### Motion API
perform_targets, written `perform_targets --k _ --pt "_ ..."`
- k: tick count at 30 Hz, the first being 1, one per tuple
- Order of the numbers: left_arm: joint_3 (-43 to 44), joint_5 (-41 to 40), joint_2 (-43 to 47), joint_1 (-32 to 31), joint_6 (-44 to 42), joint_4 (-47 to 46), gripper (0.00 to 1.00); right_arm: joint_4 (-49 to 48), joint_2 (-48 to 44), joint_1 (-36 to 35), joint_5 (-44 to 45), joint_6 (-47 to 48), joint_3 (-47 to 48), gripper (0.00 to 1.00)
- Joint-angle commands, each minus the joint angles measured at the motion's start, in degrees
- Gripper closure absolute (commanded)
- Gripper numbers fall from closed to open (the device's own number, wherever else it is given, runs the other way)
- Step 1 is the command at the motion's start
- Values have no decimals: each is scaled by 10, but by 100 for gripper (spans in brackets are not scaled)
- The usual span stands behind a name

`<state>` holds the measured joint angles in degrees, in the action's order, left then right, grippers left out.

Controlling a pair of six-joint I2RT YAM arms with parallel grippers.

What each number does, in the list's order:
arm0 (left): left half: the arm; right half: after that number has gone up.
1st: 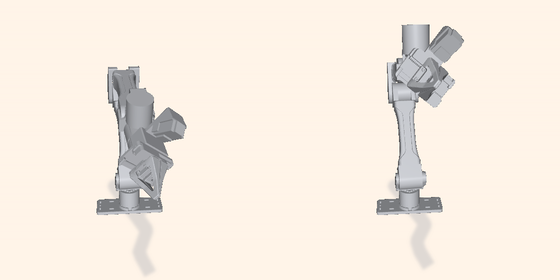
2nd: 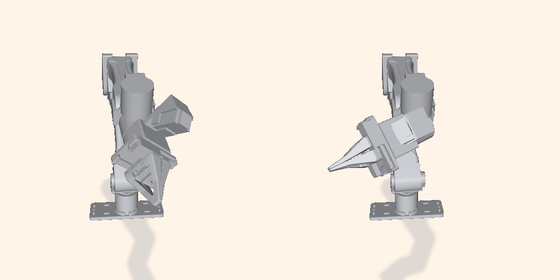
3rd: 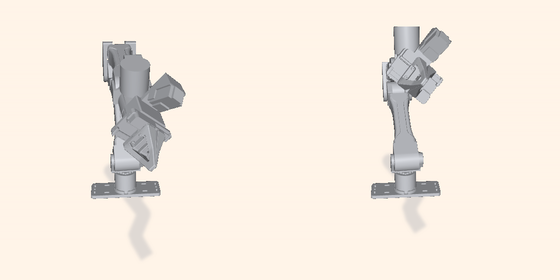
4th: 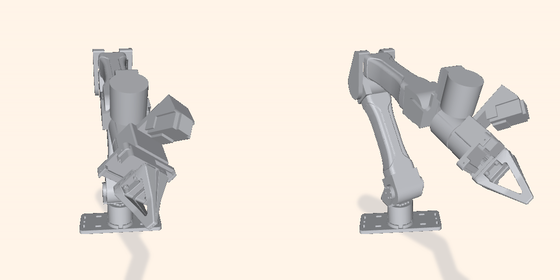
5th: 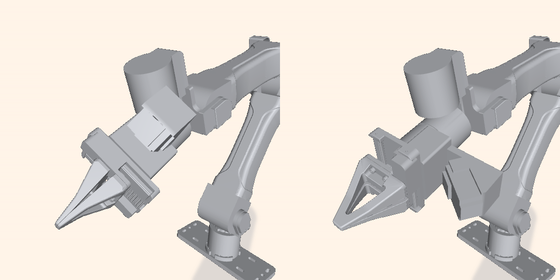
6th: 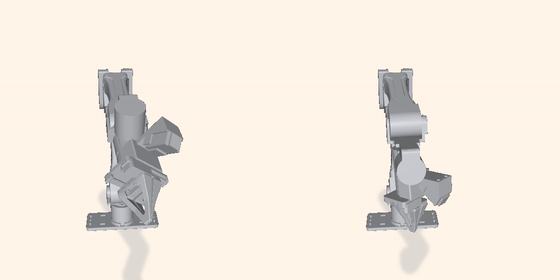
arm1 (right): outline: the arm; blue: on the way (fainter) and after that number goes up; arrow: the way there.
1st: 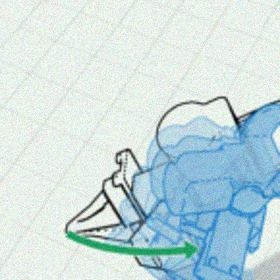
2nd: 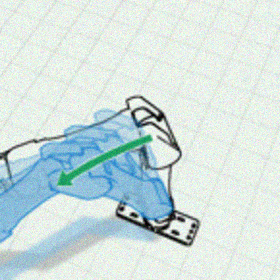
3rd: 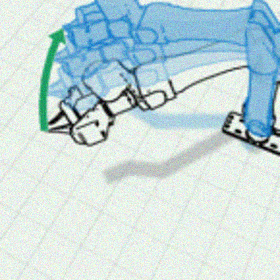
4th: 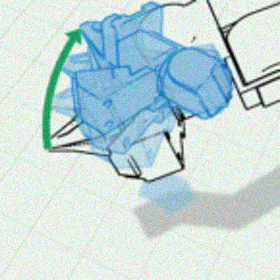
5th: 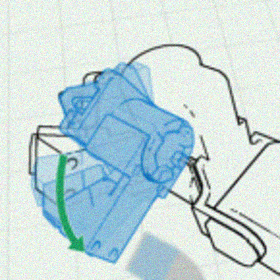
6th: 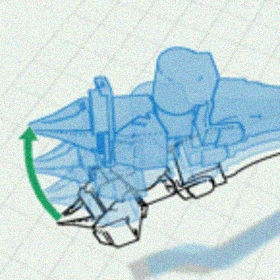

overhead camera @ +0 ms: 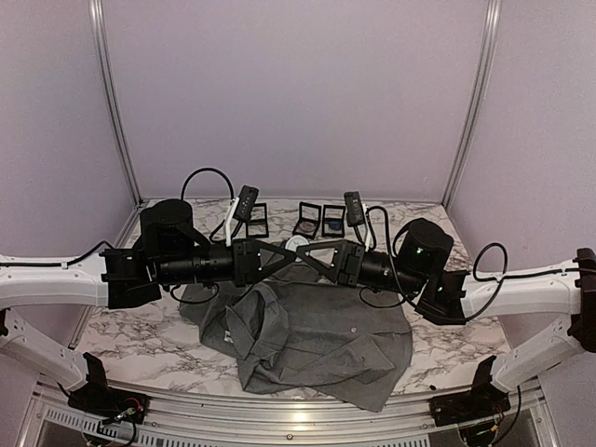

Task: Remove the brooch from the garment
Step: Close the brooch at the center of the board, then place the brooch in the brooch box.

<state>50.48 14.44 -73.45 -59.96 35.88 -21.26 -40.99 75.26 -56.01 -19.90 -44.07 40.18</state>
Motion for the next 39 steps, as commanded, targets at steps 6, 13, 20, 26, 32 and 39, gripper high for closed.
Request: perform_targets --k 6,13,20,26,32,39 --pt "-9 0 -19 -12 19 -16 100 -41 -14 -4 -22 21 6 72" --pt "7 -31 -23 -9 11 16 100 -14 -45 -4 -25 48 0 42" --pt "52 -68 -31 13 -29 98 100 46 -88 10 -1 64 -10 25" --pt "119 -134 -49 62 -109 216 100 130 -126 36 18 82 -4 17" --pt "218 -252 -106 77 -209 341 100 231 -153 43 75 98 13 4" --pt "320 -385 -196 88 -297 427 100 349 -168 44 154 105 47 1"
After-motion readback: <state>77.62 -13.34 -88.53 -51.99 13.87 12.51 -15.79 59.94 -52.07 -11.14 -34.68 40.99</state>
